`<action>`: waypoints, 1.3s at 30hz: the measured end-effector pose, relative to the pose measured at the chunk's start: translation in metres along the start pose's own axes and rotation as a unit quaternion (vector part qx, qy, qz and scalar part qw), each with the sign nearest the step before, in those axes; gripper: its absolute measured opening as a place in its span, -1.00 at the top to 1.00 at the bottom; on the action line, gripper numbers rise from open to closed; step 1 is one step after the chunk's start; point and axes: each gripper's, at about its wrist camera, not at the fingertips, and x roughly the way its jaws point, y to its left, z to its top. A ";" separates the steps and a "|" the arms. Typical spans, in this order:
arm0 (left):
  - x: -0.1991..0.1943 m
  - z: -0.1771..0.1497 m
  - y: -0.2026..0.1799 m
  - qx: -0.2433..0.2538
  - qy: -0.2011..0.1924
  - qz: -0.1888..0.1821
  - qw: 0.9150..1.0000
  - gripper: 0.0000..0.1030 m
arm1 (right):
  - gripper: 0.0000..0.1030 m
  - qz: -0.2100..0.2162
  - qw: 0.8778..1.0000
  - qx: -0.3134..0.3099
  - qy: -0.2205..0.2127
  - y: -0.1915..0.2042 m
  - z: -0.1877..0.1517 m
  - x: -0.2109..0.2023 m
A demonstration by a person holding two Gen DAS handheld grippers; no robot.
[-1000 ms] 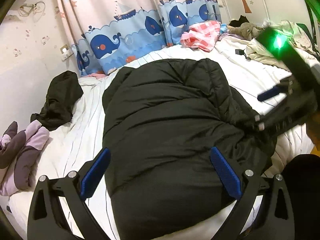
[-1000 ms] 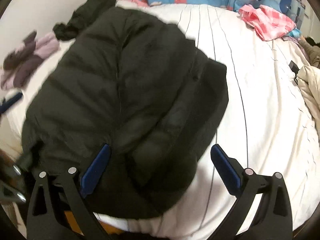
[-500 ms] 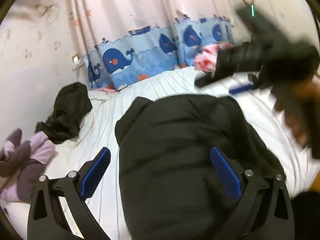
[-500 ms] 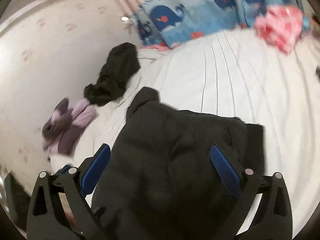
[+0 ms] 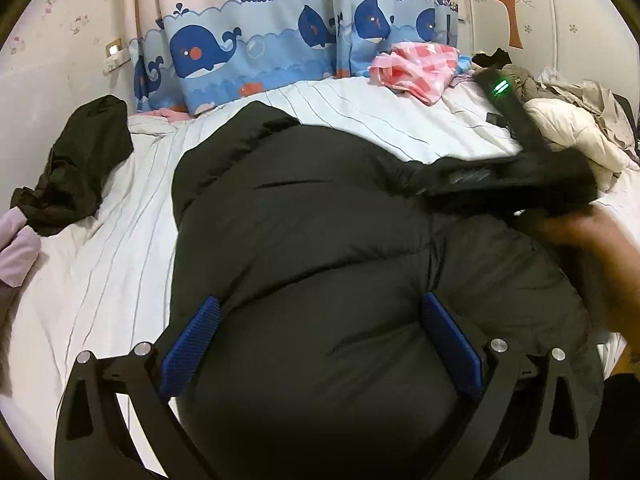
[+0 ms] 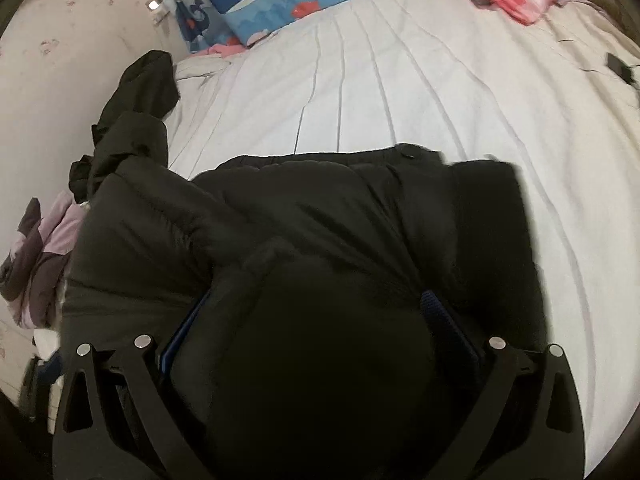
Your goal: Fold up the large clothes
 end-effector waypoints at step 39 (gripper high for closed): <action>-0.070 0.012 -0.008 0.011 -0.070 0.100 0.992 -0.89 | -0.87 -0.094 0.986 -0.139 0.017 0.066 -0.126 -0.089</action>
